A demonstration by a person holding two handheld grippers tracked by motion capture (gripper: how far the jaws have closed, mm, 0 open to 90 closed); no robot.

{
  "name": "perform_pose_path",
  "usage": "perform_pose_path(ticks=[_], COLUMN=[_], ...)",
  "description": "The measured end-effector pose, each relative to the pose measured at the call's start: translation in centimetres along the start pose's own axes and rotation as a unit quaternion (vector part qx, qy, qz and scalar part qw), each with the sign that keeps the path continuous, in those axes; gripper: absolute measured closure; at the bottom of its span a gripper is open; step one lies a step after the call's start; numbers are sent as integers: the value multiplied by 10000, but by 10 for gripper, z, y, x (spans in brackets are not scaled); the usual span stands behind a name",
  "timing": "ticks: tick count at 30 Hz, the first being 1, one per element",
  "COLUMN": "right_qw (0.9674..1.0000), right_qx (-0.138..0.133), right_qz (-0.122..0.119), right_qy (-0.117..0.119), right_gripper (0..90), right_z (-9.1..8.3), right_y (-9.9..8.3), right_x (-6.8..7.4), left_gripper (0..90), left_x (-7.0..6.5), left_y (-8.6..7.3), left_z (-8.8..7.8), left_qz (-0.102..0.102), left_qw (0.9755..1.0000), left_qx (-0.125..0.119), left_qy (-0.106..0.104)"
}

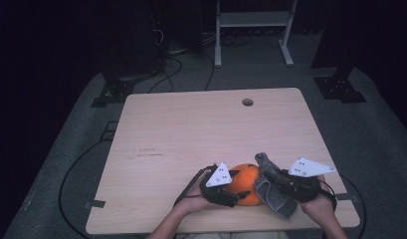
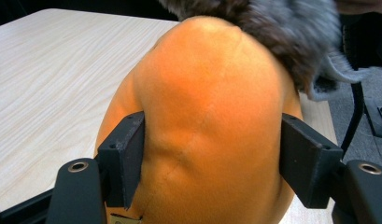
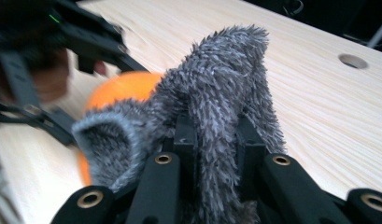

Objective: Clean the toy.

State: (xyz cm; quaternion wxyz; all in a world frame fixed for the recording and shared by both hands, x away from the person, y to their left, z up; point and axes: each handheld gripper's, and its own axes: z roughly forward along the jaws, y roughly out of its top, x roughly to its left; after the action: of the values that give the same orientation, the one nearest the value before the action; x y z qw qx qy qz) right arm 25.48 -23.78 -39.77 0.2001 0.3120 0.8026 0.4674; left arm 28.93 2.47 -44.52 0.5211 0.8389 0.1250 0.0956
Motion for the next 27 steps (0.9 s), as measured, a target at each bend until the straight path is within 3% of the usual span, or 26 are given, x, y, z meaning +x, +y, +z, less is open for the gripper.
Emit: perform_pose_path(ticks=[1,3,5,8,10,14,16,19,21,23,25,27], right_qw=[10000,9996,9994,9996,9996,9998,9988,9973,9982,9990,9992,9992], right_qx=[-25,0,34,23,32,42,-131,33,-6,-34,-47,-30], right_qz=[-53,-252,-299,-145,-115,-156,-243,-654,-477,-322,-195,-192], right_qy=[48,125,168,239,238,128,392,346,373,298,339,351], right_gripper=[741,740,740,740,740,741,741,738,741,741,741,741], right_z=[0,3,6,8,9,2,-1,8,11,8,5,5], right_y=[2,7,6,1,1,7,16,23,20,14,9,5], right_x=[3,12,13,7,5,10,20,34,26,15,10,10], left_gripper=[296,234,175,85,67,213,253,278,295,290,245,157], left_x=[0,6,14,14,8,5,2,1,3,5,8,11], left_y=[0,3,3,1,-3,-2,-1,-1,0,1,0,0], left_z=[-1,-7,-15,-9,0,2,3,2,0,-2,-4,-5], left_qz=[-8,-59,-227,-173,17,-88,-27,32,-16,-35,-49,-149], left_qw=[10000,9993,9984,9993,9998,9999,10000,9999,10000,9998,9992,9990], left_qx=[21,98,-11,79,98,54,54,95,43,2,-60,-76], left_qy=[-38,-367,-516,-307,-157,-39,10,43,-2,-179,-391,-417])
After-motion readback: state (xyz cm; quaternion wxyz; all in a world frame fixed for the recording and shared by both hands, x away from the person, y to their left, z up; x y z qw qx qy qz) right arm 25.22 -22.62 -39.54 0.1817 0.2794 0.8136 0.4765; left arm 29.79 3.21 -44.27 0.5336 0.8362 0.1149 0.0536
